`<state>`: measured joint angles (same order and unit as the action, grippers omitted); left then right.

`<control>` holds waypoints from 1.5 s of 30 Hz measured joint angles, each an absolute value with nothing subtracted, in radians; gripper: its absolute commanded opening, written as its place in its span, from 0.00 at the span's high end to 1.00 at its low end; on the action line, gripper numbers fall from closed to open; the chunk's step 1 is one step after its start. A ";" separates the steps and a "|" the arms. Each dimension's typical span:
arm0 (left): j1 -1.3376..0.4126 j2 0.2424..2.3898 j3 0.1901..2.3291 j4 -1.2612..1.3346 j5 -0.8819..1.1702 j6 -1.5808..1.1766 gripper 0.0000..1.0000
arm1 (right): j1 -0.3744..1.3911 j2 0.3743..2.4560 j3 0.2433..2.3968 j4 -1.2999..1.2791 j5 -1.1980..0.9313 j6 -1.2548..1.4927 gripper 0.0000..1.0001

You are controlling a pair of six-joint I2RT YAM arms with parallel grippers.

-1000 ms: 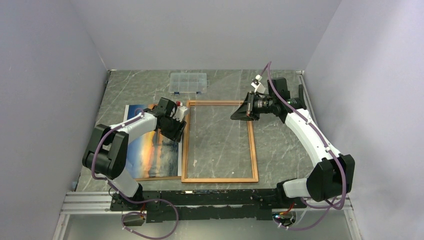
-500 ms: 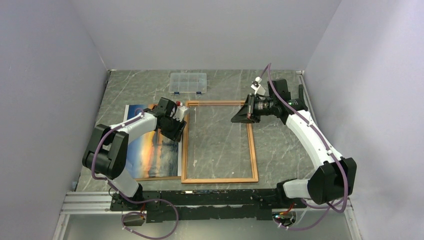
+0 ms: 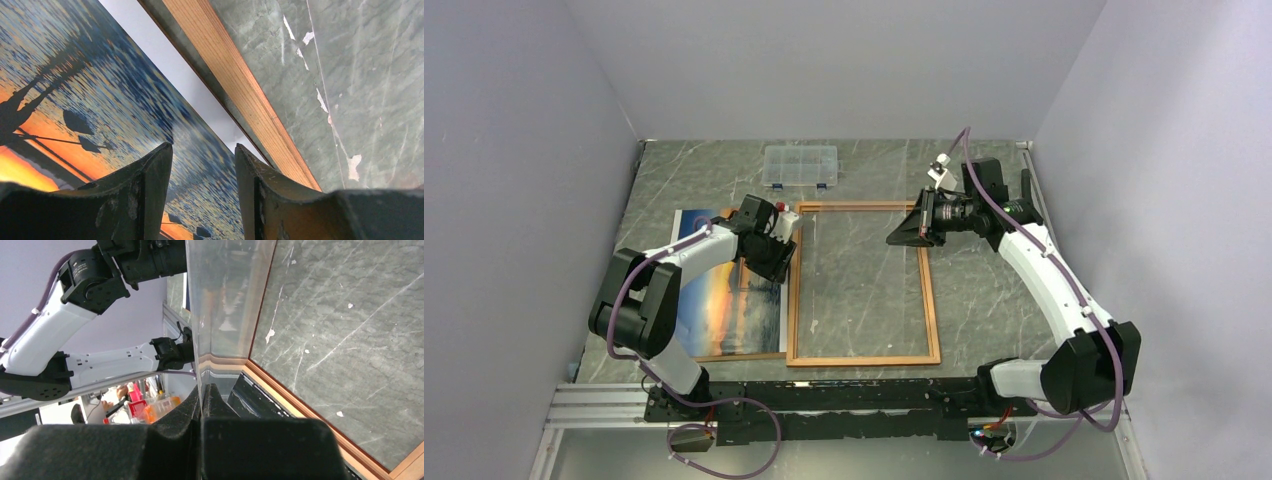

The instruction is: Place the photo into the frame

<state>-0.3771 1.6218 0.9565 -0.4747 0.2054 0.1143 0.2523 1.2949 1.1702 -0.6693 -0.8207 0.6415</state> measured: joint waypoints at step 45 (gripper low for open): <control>-0.377 1.622 0.952 -0.475 0.213 0.114 0.49 | 0.275 1.340 1.122 -0.588 -0.826 0.655 1.00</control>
